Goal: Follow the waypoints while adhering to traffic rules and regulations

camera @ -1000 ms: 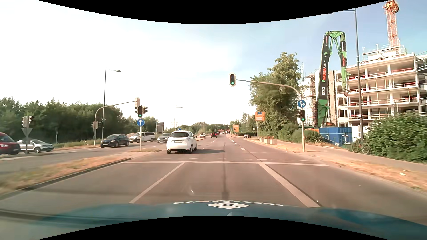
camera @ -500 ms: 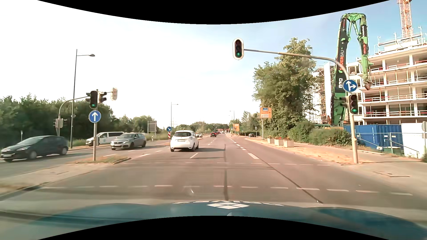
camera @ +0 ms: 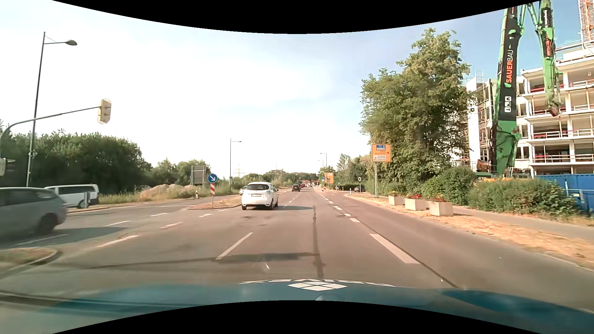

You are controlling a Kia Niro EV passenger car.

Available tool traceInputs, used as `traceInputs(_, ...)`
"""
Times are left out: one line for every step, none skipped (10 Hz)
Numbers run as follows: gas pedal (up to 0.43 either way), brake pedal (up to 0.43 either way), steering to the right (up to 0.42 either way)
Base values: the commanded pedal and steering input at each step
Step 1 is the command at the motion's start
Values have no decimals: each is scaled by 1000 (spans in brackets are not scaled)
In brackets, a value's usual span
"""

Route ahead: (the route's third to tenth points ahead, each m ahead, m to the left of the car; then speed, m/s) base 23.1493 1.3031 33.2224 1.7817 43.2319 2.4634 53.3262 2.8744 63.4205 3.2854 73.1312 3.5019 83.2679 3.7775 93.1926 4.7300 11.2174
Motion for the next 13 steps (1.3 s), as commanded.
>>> traceInputs(130, 0, 0)
traceInputs(130, 0, 0)
traceInputs(130, 0, -1)
traceInputs(130, 0, -2)
traceInputs(130, 0, -4)
traceInputs(130, 0, -5)
traceInputs(130, 0, -7)
traceInputs(130, 0, -7)
traceInputs(150, 0, -10)
traceInputs(150, 0, -15)
traceInputs(150, 0, -20)
traceInputs(169, 0, -22)
traceInputs(169, 0, -23)
